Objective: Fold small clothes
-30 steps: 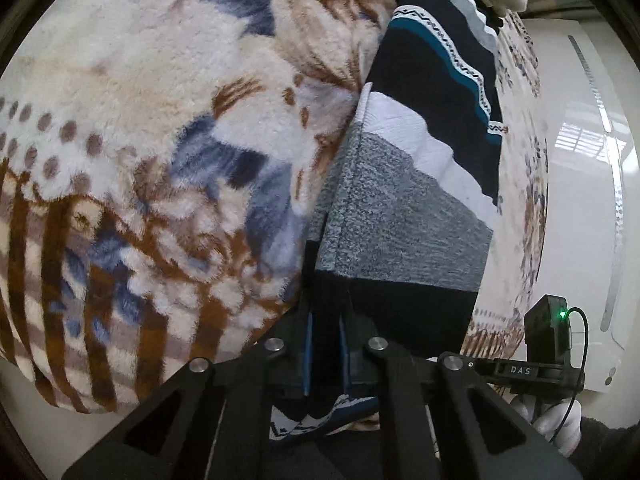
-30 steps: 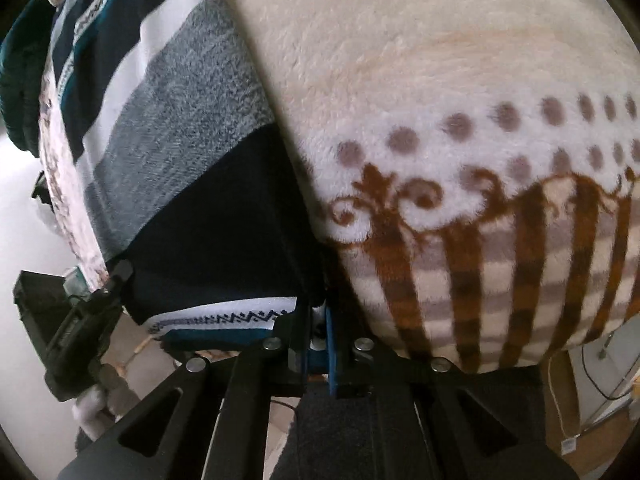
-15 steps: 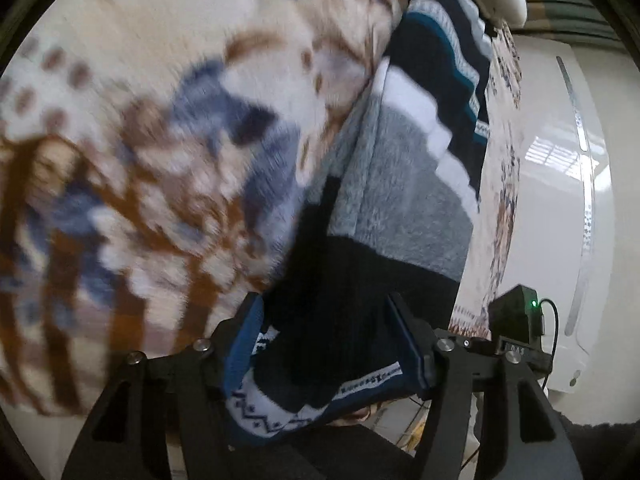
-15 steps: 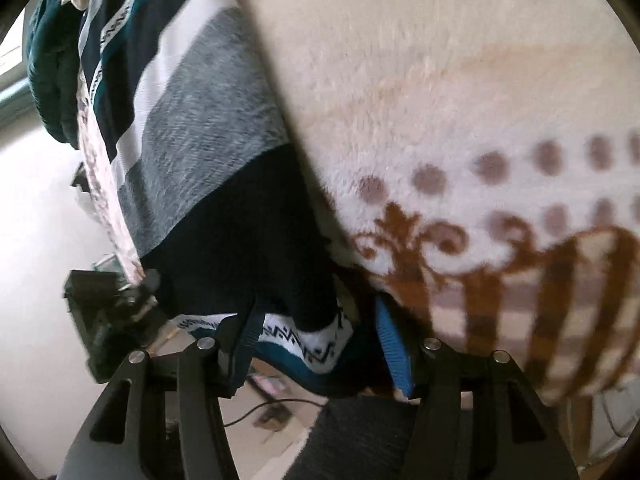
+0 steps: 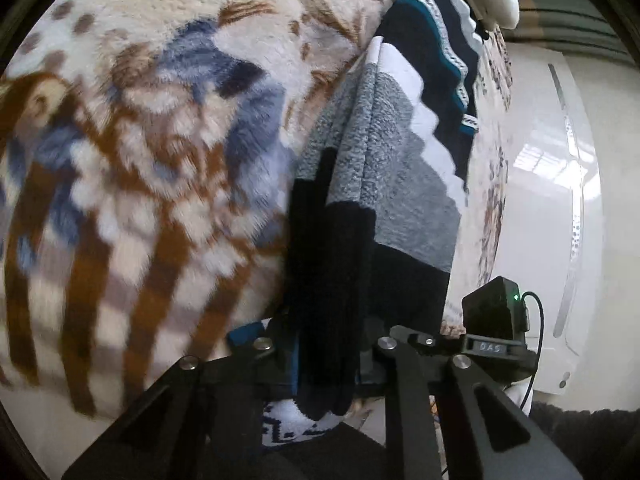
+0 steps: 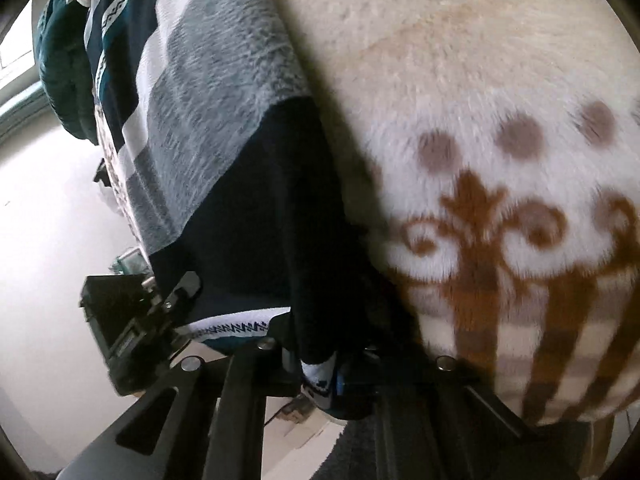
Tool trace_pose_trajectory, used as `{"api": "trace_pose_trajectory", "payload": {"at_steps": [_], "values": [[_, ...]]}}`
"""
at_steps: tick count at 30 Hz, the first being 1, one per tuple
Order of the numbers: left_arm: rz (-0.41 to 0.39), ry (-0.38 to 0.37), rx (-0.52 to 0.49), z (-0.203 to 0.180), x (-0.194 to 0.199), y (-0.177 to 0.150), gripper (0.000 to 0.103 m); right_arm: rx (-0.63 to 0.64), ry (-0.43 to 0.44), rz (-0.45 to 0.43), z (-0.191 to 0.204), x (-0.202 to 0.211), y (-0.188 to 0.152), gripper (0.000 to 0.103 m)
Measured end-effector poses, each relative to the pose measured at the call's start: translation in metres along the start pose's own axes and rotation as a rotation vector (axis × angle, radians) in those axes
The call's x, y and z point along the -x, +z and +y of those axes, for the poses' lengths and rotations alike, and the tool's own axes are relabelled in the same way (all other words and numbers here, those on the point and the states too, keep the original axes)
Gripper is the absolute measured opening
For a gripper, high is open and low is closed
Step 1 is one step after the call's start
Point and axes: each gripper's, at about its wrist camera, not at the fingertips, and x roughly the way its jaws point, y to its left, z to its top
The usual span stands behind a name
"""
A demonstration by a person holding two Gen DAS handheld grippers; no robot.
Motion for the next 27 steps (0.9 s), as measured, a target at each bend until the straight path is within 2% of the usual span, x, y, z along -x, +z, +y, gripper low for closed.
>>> {"api": "trace_pose_trajectory", "payload": {"at_steps": [3,6,7,9,10,12,13,14,16,18,20,23,27], "values": [[0.006,0.001,0.0,-0.008,0.005,-0.015,0.014,0.015,-0.039,-0.005,0.006,0.004,-0.016,0.008],[0.037,0.007,0.032,0.002,0.002,-0.025,0.015,-0.03,-0.036,0.027,-0.002,0.003,-0.026,0.008],[0.047,0.005,0.049,0.006,-0.001,-0.023,0.019,-0.029,-0.055,0.036,-0.001,0.001,-0.024,0.011],[0.067,0.025,0.083,0.01,0.0,-0.014,0.024,0.011,-0.113,0.048,0.009,0.003,-0.015,0.026],[0.063,0.04,0.081,0.009,0.005,-0.01,0.028,0.027,-0.151,0.062,0.015,0.007,-0.009,0.037],[0.034,0.089,0.062,-0.001,0.02,0.001,0.036,0.05,-0.162,0.058,0.03,0.02,0.003,0.049],[0.014,0.094,0.056,-0.006,0.03,0.007,0.041,0.068,-0.159,0.027,0.04,0.033,0.01,0.057],[-0.014,0.1,0.05,-0.011,0.042,0.016,0.048,0.084,-0.147,0.0,0.049,0.047,0.016,0.06],[-0.084,0.084,0.029,-0.028,0.065,0.042,0.05,0.09,-0.115,-0.074,0.066,0.078,0.035,0.06],[-0.14,0.062,0.015,-0.042,0.081,0.071,0.058,0.075,-0.067,-0.143,0.081,0.106,0.058,0.061],[-0.197,0.003,-0.014,-0.064,0.09,0.109,0.059,0.057,-0.014,-0.219,0.101,0.131,0.094,0.061],[-0.264,-0.024,-0.085,-0.1,0.087,0.177,0.063,0.07,0.043,-0.326,0.129,0.173,0.167,0.061],[-0.324,-0.012,-0.145,-0.148,0.056,0.277,0.063,0.099,0.029,-0.424,0.173,0.192,0.249,0.061]]}}
